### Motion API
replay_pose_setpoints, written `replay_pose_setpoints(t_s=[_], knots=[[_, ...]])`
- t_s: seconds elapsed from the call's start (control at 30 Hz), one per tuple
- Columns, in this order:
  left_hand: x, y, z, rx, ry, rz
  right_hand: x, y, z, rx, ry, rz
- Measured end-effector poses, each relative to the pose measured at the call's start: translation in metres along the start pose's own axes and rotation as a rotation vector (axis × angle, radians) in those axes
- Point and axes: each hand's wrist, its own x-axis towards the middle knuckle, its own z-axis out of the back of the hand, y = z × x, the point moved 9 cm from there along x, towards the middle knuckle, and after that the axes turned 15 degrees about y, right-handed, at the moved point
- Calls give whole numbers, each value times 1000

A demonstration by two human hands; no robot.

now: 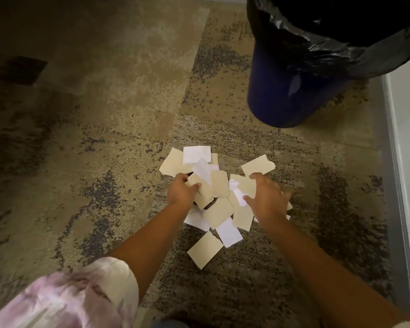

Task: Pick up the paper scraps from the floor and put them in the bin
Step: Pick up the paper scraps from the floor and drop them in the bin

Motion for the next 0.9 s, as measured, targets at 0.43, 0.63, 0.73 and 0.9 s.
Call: replay_pose_setpoints(t_s=[0.43, 0.63, 0.73, 0.9], knots=[[-18, 29, 9, -253, 82, -34, -33, -52, 50, 593, -98, 45], [-38, 21, 22, -410, 84, -67, -74, -27, 148, 1013, -97, 320], [-43, 8, 33, -467, 77, -70, -104, -16, 250, 1005, -336, 537], [-56, -64, 60, -503, 86, -186, -49, -44, 349, 1341, -301, 395]])
